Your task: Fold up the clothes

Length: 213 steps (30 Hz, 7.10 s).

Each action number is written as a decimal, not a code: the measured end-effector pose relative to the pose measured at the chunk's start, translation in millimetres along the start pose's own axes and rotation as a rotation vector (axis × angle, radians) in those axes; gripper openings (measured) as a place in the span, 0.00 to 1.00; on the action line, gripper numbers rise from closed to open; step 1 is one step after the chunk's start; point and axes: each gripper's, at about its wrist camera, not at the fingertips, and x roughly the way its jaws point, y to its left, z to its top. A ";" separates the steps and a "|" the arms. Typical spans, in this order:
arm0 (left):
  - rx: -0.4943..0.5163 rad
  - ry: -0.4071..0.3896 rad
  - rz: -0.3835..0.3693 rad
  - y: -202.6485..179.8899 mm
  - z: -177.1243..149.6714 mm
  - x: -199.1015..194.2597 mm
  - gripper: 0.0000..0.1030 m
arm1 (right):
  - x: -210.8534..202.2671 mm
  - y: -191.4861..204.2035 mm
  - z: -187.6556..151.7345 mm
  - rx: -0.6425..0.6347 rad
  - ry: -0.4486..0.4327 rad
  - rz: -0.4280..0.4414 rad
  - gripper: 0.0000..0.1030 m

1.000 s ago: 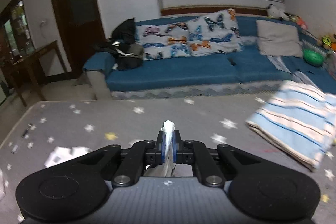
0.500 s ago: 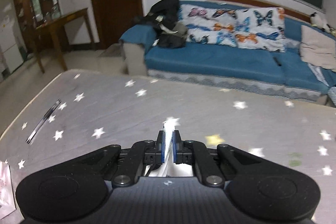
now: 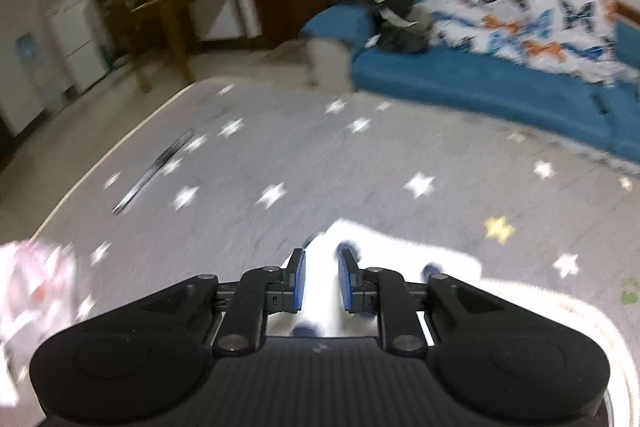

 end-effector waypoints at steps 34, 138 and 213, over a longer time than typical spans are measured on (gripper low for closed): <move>0.066 -0.099 0.113 -10.3 1.5 -32.2 0.43 | -39.4 25.1 -36.3 -0.066 0.023 0.159 0.09; 0.133 0.067 0.161 -28.1 46.3 68.1 0.52 | 25.1 -104.8 -33.9 -0.088 -0.106 0.061 0.35; 0.074 -0.209 0.298 -29.4 -6.8 -42.4 0.54 | -229.2 95.9 -273.1 -0.732 0.037 0.753 0.44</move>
